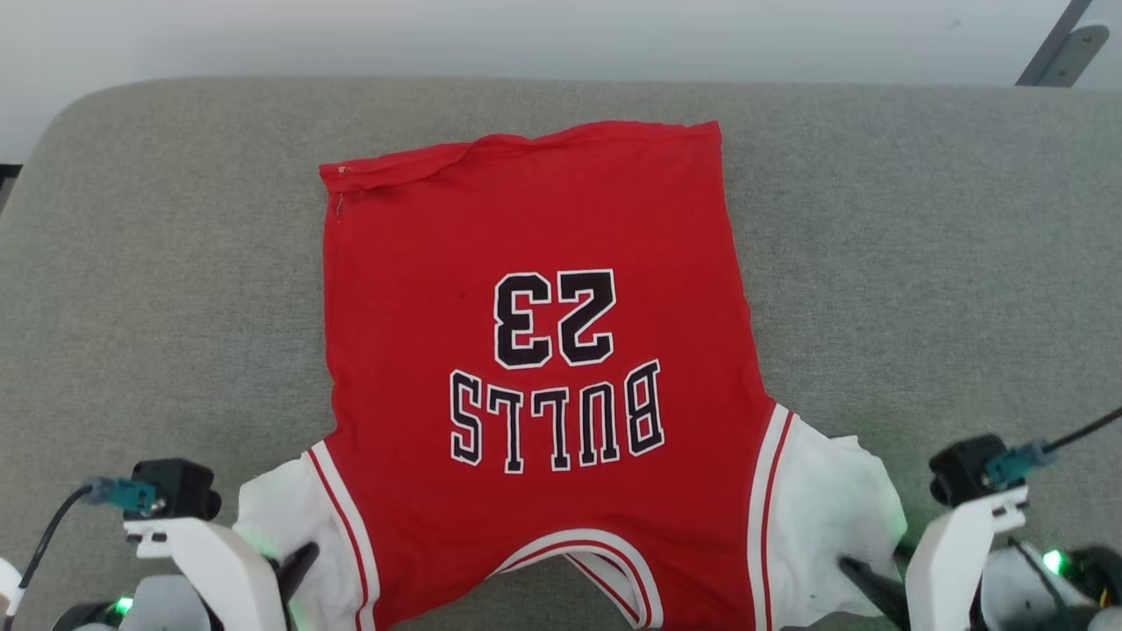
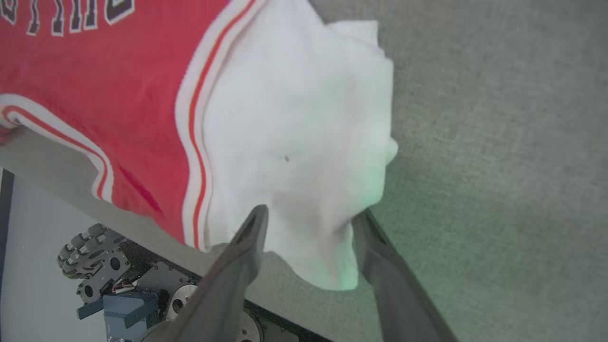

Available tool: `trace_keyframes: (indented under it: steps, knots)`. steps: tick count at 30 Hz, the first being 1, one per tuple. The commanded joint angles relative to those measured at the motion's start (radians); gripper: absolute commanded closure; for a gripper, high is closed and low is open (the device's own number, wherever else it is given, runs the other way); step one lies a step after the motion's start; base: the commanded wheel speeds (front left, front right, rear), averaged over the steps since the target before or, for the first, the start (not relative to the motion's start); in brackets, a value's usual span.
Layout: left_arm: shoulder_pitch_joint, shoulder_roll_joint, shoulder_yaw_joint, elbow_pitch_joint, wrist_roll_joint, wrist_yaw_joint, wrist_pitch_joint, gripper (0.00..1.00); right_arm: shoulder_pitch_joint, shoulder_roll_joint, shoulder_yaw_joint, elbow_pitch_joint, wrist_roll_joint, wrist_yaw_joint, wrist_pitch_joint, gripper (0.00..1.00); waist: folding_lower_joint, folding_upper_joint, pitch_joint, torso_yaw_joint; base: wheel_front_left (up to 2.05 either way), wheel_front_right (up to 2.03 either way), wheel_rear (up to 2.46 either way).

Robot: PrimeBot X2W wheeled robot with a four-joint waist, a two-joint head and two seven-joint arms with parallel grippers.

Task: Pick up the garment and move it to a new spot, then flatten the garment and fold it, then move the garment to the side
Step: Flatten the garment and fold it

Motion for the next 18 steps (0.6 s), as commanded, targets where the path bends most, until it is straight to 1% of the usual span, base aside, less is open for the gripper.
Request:
trace_keyframes:
  steps: [1, 3, 6, 10, 14, 18]
  knots:
    - [-0.022, -0.006, 0.002, 0.004, 0.009, -0.012, -0.014, 1.0, -0.021, -0.004, 0.002, -0.018, -0.001, 0.0, -0.007, 0.0, 0.0, -0.0001, 0.007, -0.002, 0.0, 0.0, 0.0]
    - [-0.024, -0.016, 0.001, 0.016, 0.012, -0.025, -0.025, 1.0, -0.037, -0.012, 0.003, -0.049, -0.007, 0.0, -0.006, 0.0, 0.0, -0.0001, 0.013, -0.003, 0.0, 0.0, 0.0]
    - [-0.038, -0.028, -0.001, 0.019, 0.017, -0.042, -0.034, 1.0, -0.069, -0.006, -0.013, -0.112, -0.008, 0.0, -0.007, 0.0, 0.0, -0.0001, 0.022, -0.001, 0.0, 0.0, 0.0]
    - [-0.049, -0.034, -0.001, 0.024, 0.024, -0.049, -0.042, 1.0, -0.151, 0.012, -0.03, -0.173, -0.029, 0.0, -0.033, 0.0, 0.0, -0.0001, 0.039, 0.004, 0.0, 0.0, 0.0]
    - [-0.075, -0.044, -0.011, 0.02, 0.039, -0.062, -0.039, 1.0, -0.293, 0.046, -0.037, -0.145, -0.064, 0.0, -0.086, 0.0, 0.0, -0.0001, 0.061, 0.023, 0.0, 0.0, 0.0]
    - [-0.108, -0.06, -0.023, 0.023, 0.057, -0.079, -0.03, 1.0, -0.46, 0.063, -0.029, -0.042, -0.107, 0.0, -0.135, 0.0, 0.0, -0.0001, 0.087, 0.055, 0.0, 0.0, 0.0]
